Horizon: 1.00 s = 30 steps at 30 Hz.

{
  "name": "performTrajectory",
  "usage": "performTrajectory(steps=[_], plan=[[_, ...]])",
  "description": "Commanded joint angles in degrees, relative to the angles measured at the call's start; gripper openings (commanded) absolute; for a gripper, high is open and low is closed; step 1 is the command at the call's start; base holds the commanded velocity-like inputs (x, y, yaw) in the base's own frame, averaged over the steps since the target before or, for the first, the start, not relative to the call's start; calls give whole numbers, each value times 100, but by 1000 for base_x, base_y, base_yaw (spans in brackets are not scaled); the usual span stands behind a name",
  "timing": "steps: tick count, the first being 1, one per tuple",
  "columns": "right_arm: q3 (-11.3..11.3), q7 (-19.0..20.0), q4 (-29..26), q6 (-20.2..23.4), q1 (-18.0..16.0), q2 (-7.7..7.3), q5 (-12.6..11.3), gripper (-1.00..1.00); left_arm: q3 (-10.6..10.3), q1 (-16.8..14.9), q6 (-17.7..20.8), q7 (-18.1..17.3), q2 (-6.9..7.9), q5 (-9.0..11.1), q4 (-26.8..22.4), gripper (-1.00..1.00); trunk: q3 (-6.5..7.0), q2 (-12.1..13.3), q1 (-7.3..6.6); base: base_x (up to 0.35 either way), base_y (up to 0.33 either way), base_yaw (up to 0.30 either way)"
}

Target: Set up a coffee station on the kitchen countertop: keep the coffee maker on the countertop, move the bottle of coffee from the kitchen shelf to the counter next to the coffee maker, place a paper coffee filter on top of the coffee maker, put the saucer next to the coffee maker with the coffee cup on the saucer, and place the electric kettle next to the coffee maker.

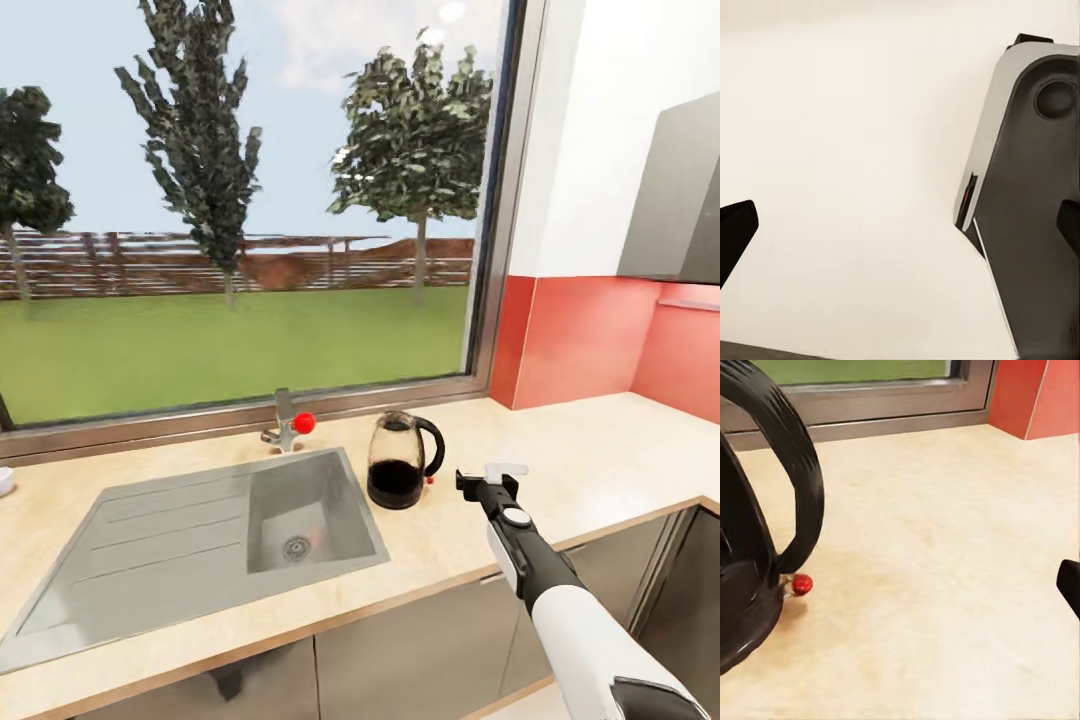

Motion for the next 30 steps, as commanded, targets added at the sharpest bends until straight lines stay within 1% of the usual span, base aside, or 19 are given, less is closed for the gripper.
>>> performTrajectory(steps=[1,7,9,10,11,12,18,22,26,30], plan=[[-31,3,26,-6,-3,7,61,100,-50,-4,13,10,-2,43,25,100,-1,-5,4,136,-100,0],[-23,17,125,-33,-3,7,60,100,-44,10,11,10,1,44,81,100,-1,-5,4,40,-30,0],[-22,18,178,-199,-3,7,62,100,-48,35,11,10,1,45,86,100,-1,-5,4,3,-2,0],[-22,22,198,-369,-1,7,66,100,-49,43,10,10,-3,45,88,100,-1,-5,4,1,-1,0],[-22,24,202,-422,1,7,69,100,-49,47,10,10,-7,44,88,100,-1,-5,4,0,0,0],[-22,27,209,-497,5,7,74,100,-43,76,11,10,-56,44,89,100,-1,-5,4,0,0,0],[-22,27,213,-515,6,7,78,100,-42,116,11,15,-115,49,89,100,-1,-5,4,42,24,0],[-14,27,571,-548,6,16,70,100,-46,155,3,61,-138,43,89,100,-1,-5,4,120,81,0],[-13,27,574,-551,6,16,69,100,-43,162,6,64,-154,43,89,100,-1,-5,4,22,3,0],[-13,27,565,-551,6,16,69,100,-42,195,-2,64,-159,43,89,100,-1,-5,4,218,0,0]])
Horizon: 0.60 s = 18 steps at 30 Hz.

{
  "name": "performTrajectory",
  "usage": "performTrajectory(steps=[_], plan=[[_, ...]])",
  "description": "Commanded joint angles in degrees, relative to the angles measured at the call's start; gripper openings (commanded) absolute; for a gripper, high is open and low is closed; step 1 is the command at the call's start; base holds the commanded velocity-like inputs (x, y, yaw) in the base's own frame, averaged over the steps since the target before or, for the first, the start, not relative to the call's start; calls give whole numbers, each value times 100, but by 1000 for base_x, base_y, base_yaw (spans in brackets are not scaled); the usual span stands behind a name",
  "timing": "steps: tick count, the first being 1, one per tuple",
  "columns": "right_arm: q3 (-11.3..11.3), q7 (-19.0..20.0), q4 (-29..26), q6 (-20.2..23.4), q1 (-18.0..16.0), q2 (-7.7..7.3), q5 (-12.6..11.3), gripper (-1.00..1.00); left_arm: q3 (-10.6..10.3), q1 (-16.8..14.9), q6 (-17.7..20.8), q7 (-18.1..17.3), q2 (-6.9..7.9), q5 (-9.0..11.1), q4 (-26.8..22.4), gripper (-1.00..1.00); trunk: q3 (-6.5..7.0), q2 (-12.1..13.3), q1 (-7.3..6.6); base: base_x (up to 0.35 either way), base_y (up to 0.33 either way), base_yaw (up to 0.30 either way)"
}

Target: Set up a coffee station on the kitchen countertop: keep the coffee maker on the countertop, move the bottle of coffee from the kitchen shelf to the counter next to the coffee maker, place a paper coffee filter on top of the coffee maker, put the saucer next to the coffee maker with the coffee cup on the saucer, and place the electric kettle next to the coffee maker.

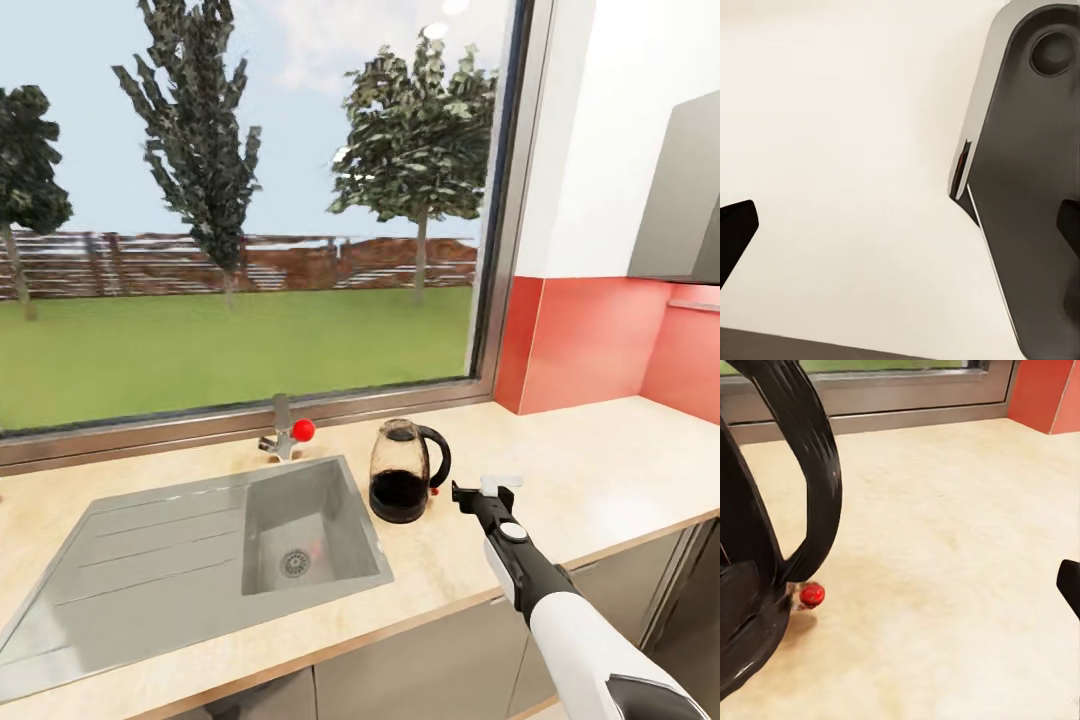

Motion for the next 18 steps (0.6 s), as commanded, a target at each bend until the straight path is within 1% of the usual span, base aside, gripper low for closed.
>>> performTrajectory(steps=[1,4,9,15,18], plan=[[-37,-2,5,-20,-3,7,60,100,-48,3,17,7,2,43,5,100,-2,-4,3,69,0,0],[-37,-2,4,-20,-3,7,60,100,-48,14,24,-24,-3,43,5,100,-2,-4,3,21,0,0],[-37,-2,4,-20,-3,7,60,100,-48,18,26,-38,3,46,5,100,-2,-4,3,203,0,0],[-37,-2,2,-19,-3,7,60,100,-48,18,28,-46,4,46,5,100,-2,-4,3,18,0,0],[-37,-2,3,-18,-3,7,60,100,-48,18,28,-42,4,51,5,100,-2,-4,3,96,74,0]])
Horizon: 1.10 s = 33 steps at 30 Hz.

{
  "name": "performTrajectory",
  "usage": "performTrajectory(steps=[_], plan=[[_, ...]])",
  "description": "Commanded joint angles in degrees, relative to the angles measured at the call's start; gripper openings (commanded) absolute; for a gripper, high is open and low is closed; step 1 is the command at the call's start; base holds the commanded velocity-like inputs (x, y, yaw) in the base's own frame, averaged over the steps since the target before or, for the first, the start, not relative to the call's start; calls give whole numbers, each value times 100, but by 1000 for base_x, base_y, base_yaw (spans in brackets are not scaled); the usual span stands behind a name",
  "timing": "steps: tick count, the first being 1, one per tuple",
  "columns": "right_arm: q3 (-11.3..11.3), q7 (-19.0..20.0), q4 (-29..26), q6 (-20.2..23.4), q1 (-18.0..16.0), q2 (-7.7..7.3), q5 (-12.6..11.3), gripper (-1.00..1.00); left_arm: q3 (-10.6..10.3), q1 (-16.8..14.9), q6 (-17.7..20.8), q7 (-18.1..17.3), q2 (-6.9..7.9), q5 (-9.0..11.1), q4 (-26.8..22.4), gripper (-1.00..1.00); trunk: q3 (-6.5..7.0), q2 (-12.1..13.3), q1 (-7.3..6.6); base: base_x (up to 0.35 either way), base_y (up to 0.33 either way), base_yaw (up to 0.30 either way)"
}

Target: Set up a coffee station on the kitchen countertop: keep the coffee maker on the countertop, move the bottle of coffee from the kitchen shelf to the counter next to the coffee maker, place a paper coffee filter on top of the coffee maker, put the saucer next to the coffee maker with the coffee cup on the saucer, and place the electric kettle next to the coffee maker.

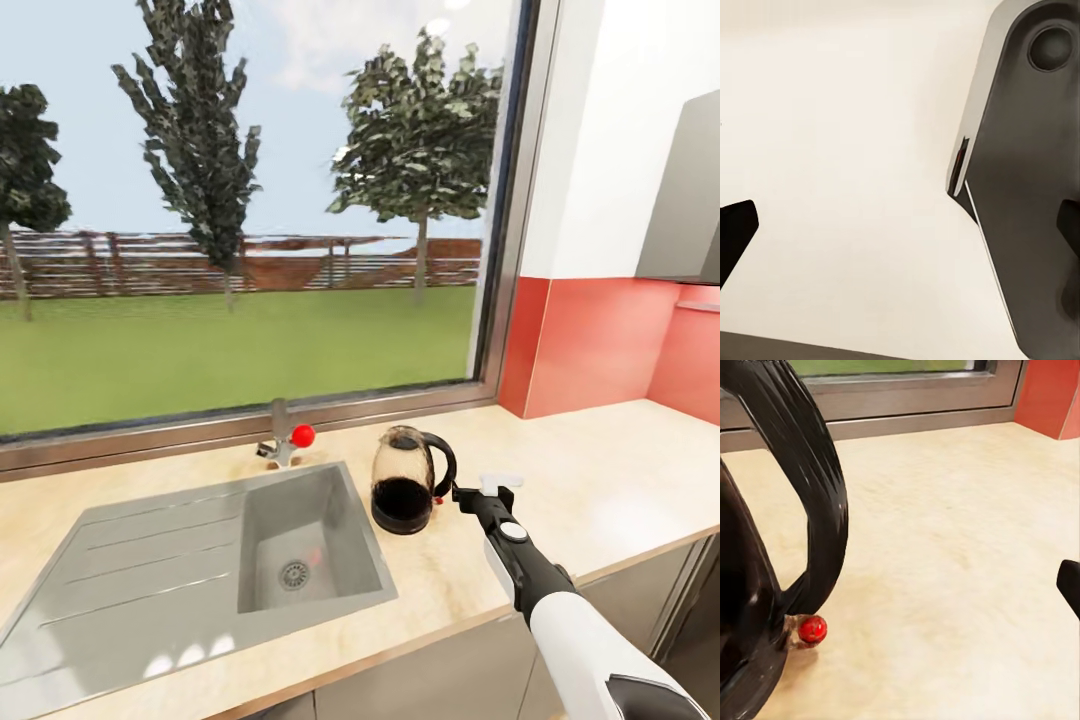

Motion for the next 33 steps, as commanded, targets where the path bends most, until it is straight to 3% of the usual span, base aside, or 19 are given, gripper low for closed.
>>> performTrajectory(steps=[1,28,33], plan=[[-38,-2,6,-20,-3,7,60,100,-49,-3,15,9,-1,44,5,100,-2,-3,3,113,66,0],[-38,-11,-4,-190,-3,7,60,100,-49,-3,15,3,-1,40,5,100,-2,-3,3,27,4,0],[-38,-11,7,-379,-3,7,60,100,-49,-3,21,3,-1,40,5,100,-2,-3,3,41,0,0]])
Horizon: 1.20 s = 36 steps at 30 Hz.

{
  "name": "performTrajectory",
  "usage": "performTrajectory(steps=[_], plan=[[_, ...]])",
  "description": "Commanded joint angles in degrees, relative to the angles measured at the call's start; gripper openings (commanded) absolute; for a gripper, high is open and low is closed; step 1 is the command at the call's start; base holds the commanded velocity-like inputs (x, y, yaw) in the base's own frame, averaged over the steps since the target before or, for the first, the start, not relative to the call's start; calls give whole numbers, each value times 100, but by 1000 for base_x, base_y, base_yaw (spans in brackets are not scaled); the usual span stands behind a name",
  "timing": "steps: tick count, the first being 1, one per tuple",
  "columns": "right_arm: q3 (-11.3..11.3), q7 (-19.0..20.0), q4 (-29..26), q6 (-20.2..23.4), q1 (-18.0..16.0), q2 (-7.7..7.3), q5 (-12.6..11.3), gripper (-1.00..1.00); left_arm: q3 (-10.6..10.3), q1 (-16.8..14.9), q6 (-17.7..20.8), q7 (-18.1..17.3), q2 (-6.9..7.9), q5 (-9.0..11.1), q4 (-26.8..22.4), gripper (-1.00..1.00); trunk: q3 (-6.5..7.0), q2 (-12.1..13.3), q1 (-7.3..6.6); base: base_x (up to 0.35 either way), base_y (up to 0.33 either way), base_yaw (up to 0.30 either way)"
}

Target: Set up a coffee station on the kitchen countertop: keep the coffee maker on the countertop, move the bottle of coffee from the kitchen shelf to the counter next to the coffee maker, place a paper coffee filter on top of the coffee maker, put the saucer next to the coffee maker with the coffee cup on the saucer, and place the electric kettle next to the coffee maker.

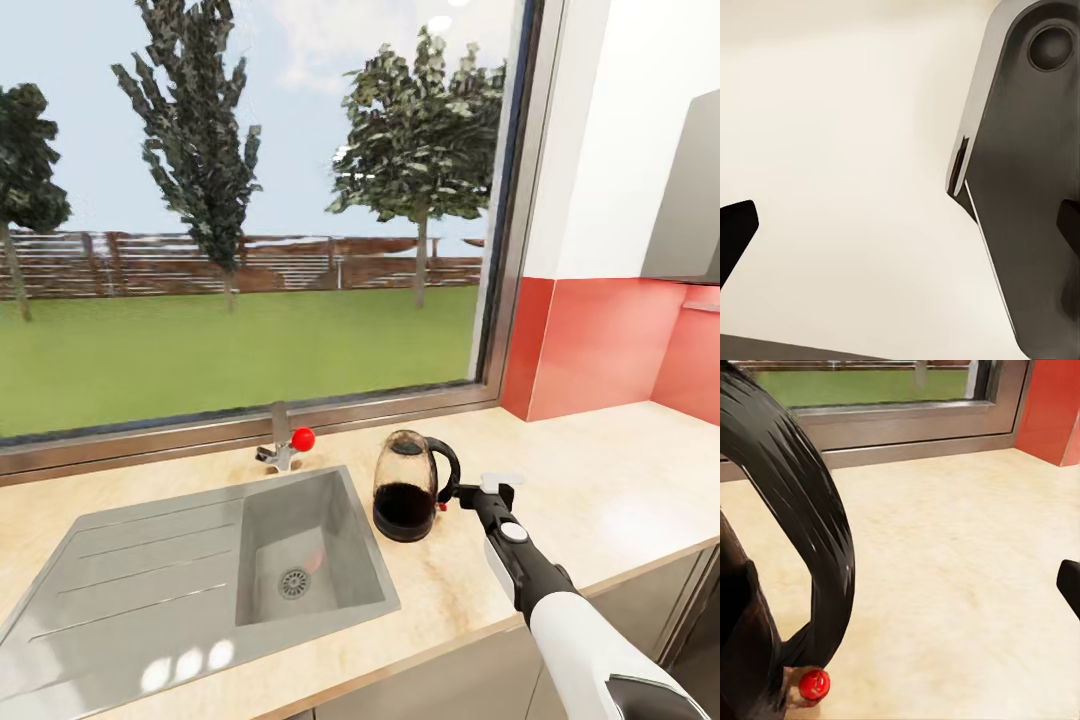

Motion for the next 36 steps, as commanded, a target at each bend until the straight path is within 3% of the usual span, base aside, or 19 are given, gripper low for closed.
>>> performTrajectory(steps=[1,36], plan=[[-36,-5,11,-51,-3,7,60,100,-48,-3,12,8,-1,44,5,100,-2,-4,3,109,0,0],[-32,-5,33,-81,-3,24,60,100,-48,-3,9,8,-1,48,5,100,-2,-4,3,35,0,0]])
